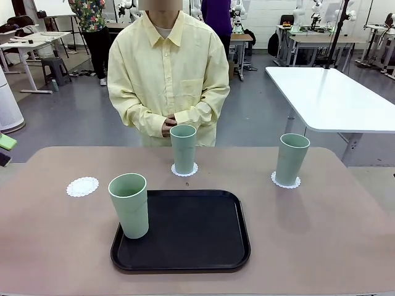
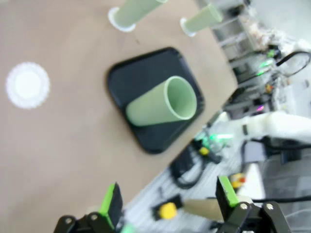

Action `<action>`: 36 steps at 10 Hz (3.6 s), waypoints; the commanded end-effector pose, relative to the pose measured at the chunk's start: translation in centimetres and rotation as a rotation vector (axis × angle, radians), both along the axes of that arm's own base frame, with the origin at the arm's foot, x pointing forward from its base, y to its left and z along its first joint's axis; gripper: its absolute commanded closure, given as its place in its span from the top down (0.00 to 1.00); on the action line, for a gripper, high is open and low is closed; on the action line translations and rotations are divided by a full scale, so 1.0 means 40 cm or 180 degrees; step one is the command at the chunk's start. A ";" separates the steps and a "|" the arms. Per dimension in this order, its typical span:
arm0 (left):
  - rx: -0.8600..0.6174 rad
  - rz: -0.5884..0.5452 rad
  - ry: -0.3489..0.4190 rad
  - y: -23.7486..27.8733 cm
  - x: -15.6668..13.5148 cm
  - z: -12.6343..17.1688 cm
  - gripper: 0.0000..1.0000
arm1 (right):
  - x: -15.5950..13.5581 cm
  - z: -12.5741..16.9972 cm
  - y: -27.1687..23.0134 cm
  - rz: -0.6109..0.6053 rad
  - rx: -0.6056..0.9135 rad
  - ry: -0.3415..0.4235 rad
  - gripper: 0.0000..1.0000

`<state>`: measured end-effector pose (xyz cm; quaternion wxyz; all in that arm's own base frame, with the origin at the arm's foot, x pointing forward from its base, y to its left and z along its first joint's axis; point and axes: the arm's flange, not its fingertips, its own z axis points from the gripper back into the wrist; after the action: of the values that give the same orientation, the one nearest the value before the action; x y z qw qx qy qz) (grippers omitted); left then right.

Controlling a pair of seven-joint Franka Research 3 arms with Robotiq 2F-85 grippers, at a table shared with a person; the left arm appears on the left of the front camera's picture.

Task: Place coasters on the table and set cups on them.
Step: Take one Reusable plastic cup from the Flat Tray and place it on a coaster set by the human.

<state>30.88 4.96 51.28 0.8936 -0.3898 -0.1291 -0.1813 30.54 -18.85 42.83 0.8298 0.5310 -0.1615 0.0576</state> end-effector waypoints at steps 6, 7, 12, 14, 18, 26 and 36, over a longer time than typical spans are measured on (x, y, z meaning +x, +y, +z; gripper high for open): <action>0.1612 -0.1298 -0.1803 -0.169 -0.006 0.017 1.00 | -0.004 -0.002 0.001 -0.0006 0.0043 0.0007 1.00; 0.1859 -0.1408 -0.1836 -0.178 -0.003 0.006 1.00 | -0.004 -0.002 0.001 -0.0006 0.0043 0.0007 1.00; 0.1796 -0.1434 -0.1847 -0.181 0.014 0.042 1.00 | -0.004 -0.002 0.001 -0.0006 0.0043 0.0007 1.00; 0.1796 -0.1434 -0.1847 -0.181 0.014 0.042 1.00 | -0.004 -0.002 0.001 -0.0006 0.0043 0.0007 1.00; 0.1251 -0.1452 -0.1905 -0.157 0.048 0.020 1.00 | -0.004 -0.002 0.001 -0.0006 0.0043 0.0007 1.00; 0.0157 -0.1638 -0.3089 -0.098 0.091 -0.257 1.00 | -0.004 -0.002 0.001 -0.0006 0.0043 0.0007 1.00; -0.0277 -0.2191 -0.2439 -0.123 0.148 -0.373 1.00 | -0.004 -0.002 0.001 -0.0006 0.0043 0.0007 1.00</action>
<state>36.67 0.22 36.40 0.6558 -0.3510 -0.3119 -0.5911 30.52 -18.85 42.81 0.8298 0.5311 -0.1614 0.0573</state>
